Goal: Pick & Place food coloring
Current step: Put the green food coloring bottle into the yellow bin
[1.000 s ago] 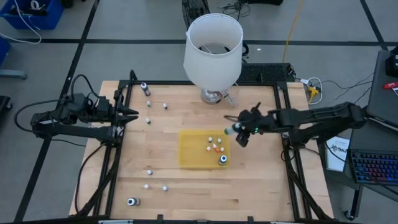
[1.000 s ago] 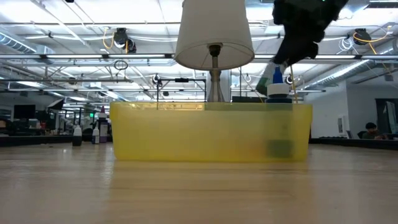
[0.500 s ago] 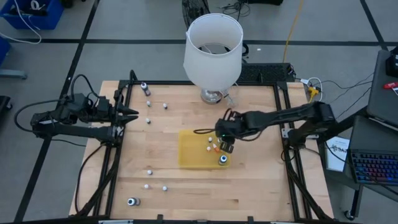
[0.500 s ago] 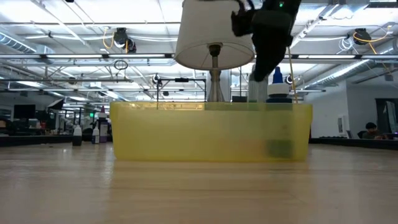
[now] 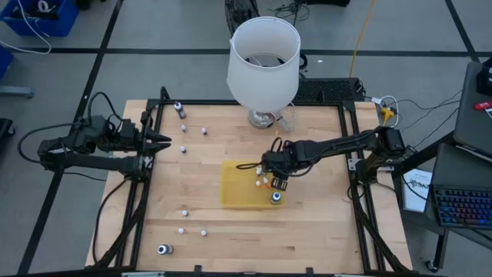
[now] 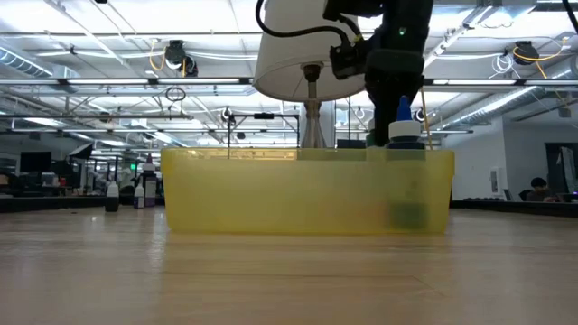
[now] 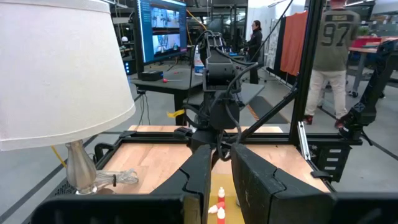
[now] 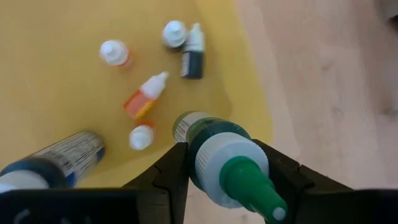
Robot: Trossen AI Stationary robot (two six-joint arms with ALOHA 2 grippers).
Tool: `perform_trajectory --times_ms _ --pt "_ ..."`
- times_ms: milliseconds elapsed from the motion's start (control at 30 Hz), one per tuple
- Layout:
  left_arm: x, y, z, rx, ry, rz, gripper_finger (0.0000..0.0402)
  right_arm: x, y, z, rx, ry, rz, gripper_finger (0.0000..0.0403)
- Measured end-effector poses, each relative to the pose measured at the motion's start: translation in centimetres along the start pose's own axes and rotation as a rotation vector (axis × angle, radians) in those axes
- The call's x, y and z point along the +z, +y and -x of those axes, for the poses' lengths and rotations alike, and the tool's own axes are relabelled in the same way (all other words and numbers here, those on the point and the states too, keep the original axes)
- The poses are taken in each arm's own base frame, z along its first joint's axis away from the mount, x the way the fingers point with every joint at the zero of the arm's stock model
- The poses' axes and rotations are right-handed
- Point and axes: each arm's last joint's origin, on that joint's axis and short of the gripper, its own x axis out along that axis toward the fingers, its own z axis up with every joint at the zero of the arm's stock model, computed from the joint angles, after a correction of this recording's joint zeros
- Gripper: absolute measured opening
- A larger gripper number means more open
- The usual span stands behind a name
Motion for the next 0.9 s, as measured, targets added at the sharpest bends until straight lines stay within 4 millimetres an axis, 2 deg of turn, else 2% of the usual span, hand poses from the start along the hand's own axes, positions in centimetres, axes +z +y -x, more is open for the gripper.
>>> perform_trajectory --times_ms 167,367,567,733,900 --pt "0.0 0.0 0.0 0.000 -0.001 0.000 0.0067 0.2 -0.6 -0.2 -0.024 -0.012 -0.014 0.0133" --pt "0.0 0.0 0.0 0.000 0.000 0.000 0.0067 -0.3 -1.1 -1.6 -0.025 0.005 -0.019 0.0133" --pt "0.0 0.0 0.0 0.000 0.000 0.000 0.0067 -0.9 -1.0 -3.0 0.024 0.015 -0.023 0.0133" --pt "0.0 0.0 0.0 -0.001 0.000 0.000 0.0067 -1.0 -0.9 -3.2 0.048 0.007 -0.035 0.0134" --pt "0.0 0.0 0.0 0.000 0.000 0.000 0.0067 -1.1 -0.8 -3.2 0.067 0.011 -0.050 0.0205"
